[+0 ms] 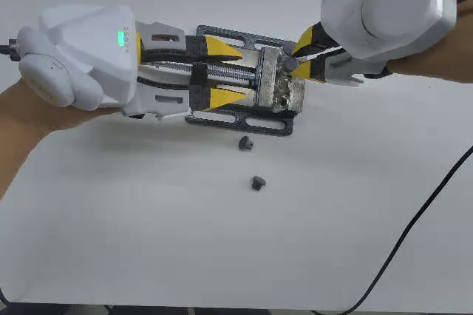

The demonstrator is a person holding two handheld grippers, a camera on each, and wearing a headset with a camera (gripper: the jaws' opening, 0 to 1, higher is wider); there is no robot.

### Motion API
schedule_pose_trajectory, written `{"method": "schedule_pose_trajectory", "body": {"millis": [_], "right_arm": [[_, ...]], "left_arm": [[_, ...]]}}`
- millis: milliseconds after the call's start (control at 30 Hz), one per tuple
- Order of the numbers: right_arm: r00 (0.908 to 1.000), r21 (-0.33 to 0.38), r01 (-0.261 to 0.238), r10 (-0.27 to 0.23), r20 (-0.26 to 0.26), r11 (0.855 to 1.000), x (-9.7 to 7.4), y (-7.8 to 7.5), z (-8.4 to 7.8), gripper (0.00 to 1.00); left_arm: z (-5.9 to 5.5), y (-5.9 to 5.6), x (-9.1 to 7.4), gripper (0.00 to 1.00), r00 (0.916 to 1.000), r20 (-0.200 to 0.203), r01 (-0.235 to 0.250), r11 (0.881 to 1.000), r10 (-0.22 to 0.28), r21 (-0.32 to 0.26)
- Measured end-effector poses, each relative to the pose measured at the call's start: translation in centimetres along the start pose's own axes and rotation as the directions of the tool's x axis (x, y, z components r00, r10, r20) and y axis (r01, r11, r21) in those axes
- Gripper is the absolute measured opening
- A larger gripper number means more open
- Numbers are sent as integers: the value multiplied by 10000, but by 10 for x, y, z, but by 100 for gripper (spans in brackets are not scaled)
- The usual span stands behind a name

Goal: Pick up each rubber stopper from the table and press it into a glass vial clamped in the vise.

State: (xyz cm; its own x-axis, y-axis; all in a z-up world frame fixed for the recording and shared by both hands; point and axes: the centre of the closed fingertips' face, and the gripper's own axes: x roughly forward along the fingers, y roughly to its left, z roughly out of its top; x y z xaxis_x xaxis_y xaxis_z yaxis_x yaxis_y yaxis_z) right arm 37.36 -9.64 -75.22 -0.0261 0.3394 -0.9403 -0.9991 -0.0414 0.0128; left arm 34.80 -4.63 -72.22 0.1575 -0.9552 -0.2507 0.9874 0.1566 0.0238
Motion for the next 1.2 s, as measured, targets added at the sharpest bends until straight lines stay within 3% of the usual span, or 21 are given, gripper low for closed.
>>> {"method": "schedule_pose_trajectory", "body": {"millis": [1200], "right_arm": [[9993,-352,-89,76,-371,9993,-4,1,0,11]], "left_arm": [[0,0,1,22,10000,-14,24,10000,-24,7]]}}
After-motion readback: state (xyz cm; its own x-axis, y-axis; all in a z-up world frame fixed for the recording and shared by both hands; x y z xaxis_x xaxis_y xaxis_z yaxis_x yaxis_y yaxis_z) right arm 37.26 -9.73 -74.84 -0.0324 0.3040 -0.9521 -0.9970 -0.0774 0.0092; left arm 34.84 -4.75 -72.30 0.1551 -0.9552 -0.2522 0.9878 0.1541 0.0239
